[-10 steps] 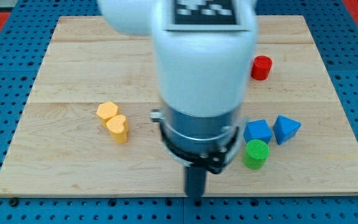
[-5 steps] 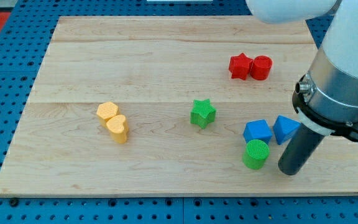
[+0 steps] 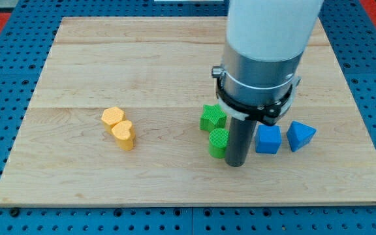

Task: Push the green circle into the green star

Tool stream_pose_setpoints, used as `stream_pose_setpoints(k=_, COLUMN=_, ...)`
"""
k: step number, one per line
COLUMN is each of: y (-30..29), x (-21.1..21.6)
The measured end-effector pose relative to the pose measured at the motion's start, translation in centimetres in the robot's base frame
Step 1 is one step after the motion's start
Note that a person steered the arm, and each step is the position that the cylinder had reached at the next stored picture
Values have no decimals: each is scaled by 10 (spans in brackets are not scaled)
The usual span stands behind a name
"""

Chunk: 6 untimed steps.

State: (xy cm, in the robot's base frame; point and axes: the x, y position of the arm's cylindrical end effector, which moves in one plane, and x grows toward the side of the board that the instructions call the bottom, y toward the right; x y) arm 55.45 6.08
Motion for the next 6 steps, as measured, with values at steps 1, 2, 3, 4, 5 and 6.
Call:
stream_pose_setpoints(k=1, y=-23, x=-10)
stream_pose_setpoints(k=2, y=-35, x=-25)
stream_pose_setpoints(k=3, y=-29, x=-21)
stream_pose_setpoints(k=4, y=-6, x=-19)
stream_pose_setpoints(k=5, y=15, x=-19)
stream_pose_setpoints(k=6, y=39, x=-19)
